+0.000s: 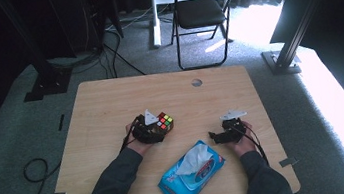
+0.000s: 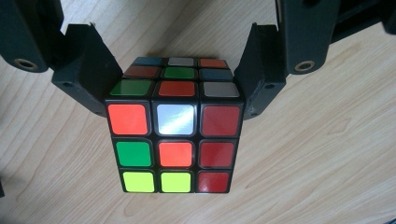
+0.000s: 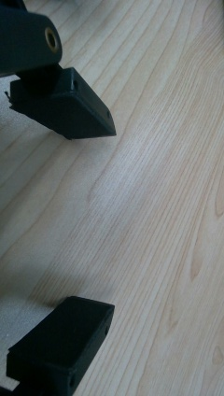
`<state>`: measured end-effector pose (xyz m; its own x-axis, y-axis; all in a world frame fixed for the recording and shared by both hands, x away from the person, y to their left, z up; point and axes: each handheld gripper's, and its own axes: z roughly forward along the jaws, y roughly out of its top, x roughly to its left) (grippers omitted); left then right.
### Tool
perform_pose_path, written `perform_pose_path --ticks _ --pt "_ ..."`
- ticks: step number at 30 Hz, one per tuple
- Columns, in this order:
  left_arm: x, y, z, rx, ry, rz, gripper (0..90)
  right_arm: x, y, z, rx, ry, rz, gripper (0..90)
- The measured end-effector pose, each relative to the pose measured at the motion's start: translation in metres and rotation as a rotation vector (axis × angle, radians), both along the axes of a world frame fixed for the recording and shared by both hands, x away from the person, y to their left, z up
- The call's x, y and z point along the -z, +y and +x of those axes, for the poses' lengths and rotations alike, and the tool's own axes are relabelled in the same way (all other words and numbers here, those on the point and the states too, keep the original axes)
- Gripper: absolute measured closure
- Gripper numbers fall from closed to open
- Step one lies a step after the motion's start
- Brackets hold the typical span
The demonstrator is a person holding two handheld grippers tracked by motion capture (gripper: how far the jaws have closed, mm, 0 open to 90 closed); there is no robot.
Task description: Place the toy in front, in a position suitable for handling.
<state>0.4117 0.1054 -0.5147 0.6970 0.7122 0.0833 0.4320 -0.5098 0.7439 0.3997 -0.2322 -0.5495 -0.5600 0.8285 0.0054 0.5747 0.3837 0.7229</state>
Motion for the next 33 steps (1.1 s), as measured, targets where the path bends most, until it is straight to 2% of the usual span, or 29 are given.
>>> perform_pose_path --ticks 6,11,15,22,26,31,33 --pt "0.005 0.002 -0.001 0.003 0.008 0.002 34.1 0.000 0.000 0.000 0.000 -0.001 0.001 12.8" --pt "0.007 0.005 -0.001 -0.004 0.024 -0.026 34.0 0.000 0.000 0.000 0.000 -0.001 0.001 12.9" --pt "0.007 0.006 -0.001 -0.005 0.024 -0.027 33.7 0.000 0.000 0.000 0.001 -0.001 0.001 12.9" --pt "0.011 0.010 -0.004 -0.001 0.038 -0.032 25.2 0.000 0.000 0.000 0.001 0.000 0.001 12.9" --pt "0.009 0.015 -0.007 -0.010 0.036 -0.057 25.2 0.000 0.000 0.000 0.001 0.000 0.002 12.9" --pt "0.000 0.025 -0.016 -0.006 0.052 -0.129 26.6 0.000 0.000 0.000 0.000 0.000 0.001 12.9" --pt "-0.003 0.030 -0.019 -0.012 0.051 -0.141 27.6 0.000 0.000 0.000 0.001 0.000 0.001 12.9"
